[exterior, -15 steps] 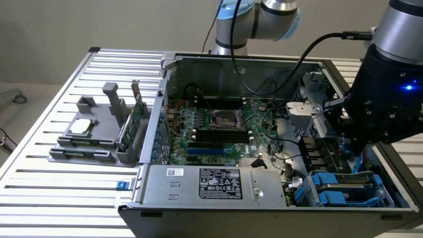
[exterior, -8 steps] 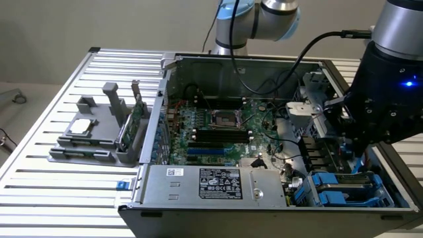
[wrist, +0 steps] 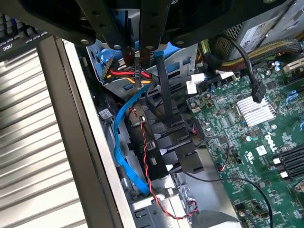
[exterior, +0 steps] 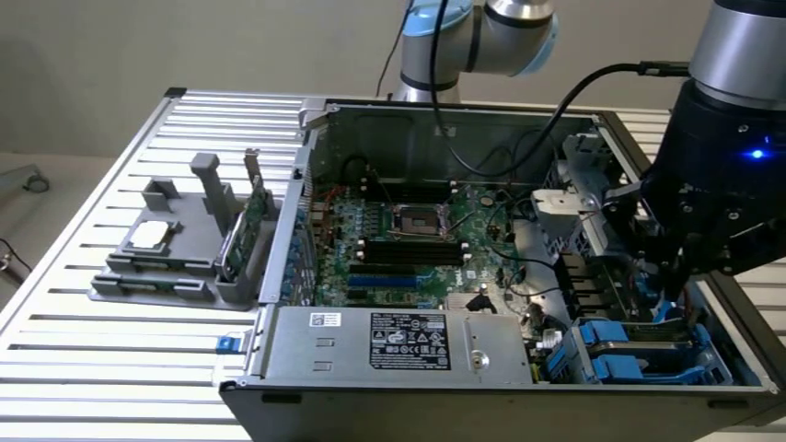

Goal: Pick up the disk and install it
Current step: 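Insert the first disk wire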

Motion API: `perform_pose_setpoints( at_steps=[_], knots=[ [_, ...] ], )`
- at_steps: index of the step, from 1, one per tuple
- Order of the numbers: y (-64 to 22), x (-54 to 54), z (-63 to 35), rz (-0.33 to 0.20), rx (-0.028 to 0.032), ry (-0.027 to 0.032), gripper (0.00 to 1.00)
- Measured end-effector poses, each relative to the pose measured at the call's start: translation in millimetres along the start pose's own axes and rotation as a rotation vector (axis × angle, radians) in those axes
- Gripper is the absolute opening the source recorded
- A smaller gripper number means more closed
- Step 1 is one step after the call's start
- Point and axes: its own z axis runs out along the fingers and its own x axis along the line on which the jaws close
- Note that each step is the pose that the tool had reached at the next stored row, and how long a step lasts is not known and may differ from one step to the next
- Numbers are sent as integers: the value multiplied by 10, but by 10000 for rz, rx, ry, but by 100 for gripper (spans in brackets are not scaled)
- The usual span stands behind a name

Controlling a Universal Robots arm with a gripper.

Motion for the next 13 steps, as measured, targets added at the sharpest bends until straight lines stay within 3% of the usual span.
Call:
perform_pose_setpoints(
  at_steps=[13],
  knots=[
    [4, 13, 62, 1307, 509, -107, 17]
  ],
)
